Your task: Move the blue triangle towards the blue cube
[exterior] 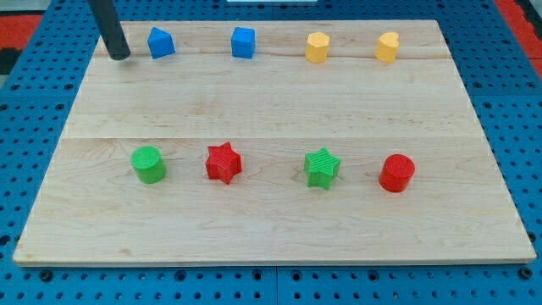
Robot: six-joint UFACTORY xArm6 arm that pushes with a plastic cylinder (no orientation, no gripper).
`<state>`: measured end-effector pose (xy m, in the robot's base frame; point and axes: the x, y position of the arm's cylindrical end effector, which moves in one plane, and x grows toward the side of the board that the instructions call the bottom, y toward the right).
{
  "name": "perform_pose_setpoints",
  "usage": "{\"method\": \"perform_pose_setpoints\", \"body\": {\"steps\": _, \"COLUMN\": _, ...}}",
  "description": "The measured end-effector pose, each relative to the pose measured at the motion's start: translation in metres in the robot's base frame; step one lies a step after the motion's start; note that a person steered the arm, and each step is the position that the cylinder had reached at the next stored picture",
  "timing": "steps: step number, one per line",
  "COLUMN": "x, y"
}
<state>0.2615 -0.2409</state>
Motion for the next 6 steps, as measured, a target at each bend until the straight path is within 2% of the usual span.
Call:
{"method": "perform_pose_setpoints", "body": {"steps": 5, "x": -0.023, "y": 0.128}}
{"method": "perform_pose_setpoints", "body": {"steps": 6, "x": -0.02, "y": 0.114}}
